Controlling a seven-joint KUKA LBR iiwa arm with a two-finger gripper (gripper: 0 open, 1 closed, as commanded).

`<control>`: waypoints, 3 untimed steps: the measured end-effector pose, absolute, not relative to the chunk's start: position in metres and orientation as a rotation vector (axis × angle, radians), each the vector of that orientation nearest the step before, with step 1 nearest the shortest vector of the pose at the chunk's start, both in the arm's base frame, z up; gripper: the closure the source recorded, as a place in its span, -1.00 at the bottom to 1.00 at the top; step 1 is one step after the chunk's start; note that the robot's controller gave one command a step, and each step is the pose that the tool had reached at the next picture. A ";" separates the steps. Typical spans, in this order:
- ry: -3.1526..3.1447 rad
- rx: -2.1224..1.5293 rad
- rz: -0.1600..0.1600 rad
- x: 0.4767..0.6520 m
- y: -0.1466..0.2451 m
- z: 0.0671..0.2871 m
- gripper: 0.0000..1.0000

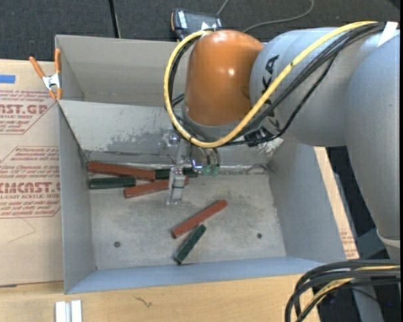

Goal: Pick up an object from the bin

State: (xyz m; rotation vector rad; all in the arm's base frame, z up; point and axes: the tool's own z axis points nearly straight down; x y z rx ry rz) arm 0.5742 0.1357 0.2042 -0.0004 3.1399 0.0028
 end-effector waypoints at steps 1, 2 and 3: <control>3.145 0.097 0.001 0.573 0.139 0.075 -1.00; 3.139 0.096 0.003 0.575 0.139 0.079 1.00; 3.130 0.094 0.006 0.592 0.142 0.179 1.00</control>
Offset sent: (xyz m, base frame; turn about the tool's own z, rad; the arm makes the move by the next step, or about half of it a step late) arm 0.0009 0.0029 -0.1249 0.0613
